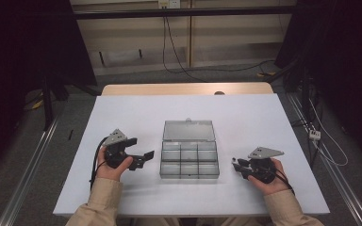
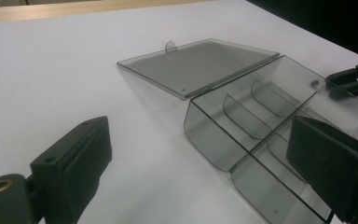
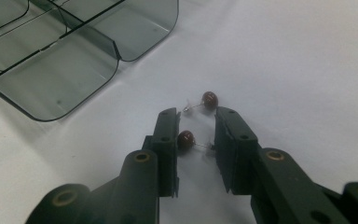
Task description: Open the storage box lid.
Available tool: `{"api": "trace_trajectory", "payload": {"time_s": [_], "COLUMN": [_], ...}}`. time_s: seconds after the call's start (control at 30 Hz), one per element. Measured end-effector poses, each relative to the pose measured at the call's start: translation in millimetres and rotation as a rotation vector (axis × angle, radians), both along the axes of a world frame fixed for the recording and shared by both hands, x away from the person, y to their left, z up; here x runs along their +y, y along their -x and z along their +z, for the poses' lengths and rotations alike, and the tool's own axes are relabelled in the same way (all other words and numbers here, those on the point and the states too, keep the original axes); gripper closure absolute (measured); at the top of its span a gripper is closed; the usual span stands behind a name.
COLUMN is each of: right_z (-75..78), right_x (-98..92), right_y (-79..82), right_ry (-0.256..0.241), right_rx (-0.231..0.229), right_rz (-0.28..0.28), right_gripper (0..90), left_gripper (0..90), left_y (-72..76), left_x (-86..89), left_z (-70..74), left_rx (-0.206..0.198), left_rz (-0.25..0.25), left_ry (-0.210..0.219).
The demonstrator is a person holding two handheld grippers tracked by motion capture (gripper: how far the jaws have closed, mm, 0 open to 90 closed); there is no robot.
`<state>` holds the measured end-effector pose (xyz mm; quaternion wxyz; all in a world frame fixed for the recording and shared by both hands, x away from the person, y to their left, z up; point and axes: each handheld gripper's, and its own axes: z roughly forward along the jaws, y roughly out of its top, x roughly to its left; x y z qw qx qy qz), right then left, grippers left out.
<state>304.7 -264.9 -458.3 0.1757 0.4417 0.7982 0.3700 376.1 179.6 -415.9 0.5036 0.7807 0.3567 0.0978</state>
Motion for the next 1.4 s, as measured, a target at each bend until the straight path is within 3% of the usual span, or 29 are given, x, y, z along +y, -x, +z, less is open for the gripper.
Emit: {"api": "trace_trajectory", "payload": {"time_s": [0.23,0.4,0.83,1.4], "right_z": [0.2,1.6,22.7,39.4], "right_x": [-1.0,-3.3,-2.9,11.6], "right_y": [-0.4,-0.9,0.6,-5.1], "right_ry": [-0.006,-0.037,-0.089,-0.113], "right_rx": [0.005,0.01,-0.03,-0.031], "right_rz": [0.001,0.001,0.021,0.073], "right_gripper": [71.4,71.6,71.6,71.7], "left_gripper": [6.7,6.7,6.7,6.7], "left_y": [0.2,0.2,0.1,2.7], "left_x": [-0.4,0.0,0.0,2.2], "left_z": [0.2,0.4,0.9,2.3], "left_rx": [-0.001,-0.002,-0.005,-0.009], "left_rz": [0.001,0.002,-0.002,-0.002], "left_ry": [0.0,0.003,0.0,-0.009]}}
